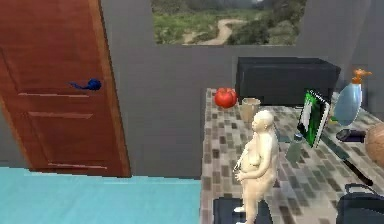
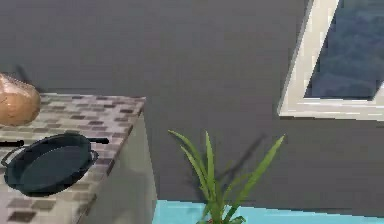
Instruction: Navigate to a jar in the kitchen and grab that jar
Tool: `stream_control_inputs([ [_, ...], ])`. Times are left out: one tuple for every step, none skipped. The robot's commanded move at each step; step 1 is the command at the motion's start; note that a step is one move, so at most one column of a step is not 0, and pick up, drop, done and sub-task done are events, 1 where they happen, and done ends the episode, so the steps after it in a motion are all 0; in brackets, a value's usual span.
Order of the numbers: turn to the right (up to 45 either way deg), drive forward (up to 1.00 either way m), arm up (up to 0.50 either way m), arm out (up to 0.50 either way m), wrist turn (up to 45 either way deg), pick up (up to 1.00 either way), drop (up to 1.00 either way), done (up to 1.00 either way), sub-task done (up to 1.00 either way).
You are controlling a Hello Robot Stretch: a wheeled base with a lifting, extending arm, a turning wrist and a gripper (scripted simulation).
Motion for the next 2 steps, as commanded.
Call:
stream_control_inputs([
  [-36.0, 0.0, 0.0, 0.0, 0.0, 0.0, 0.0, 0.0, 0.0],
  [45.0, 0.0, 0.0, 0.0, 0.0, 0.0, 0.0, 0.0, 0.0],
])
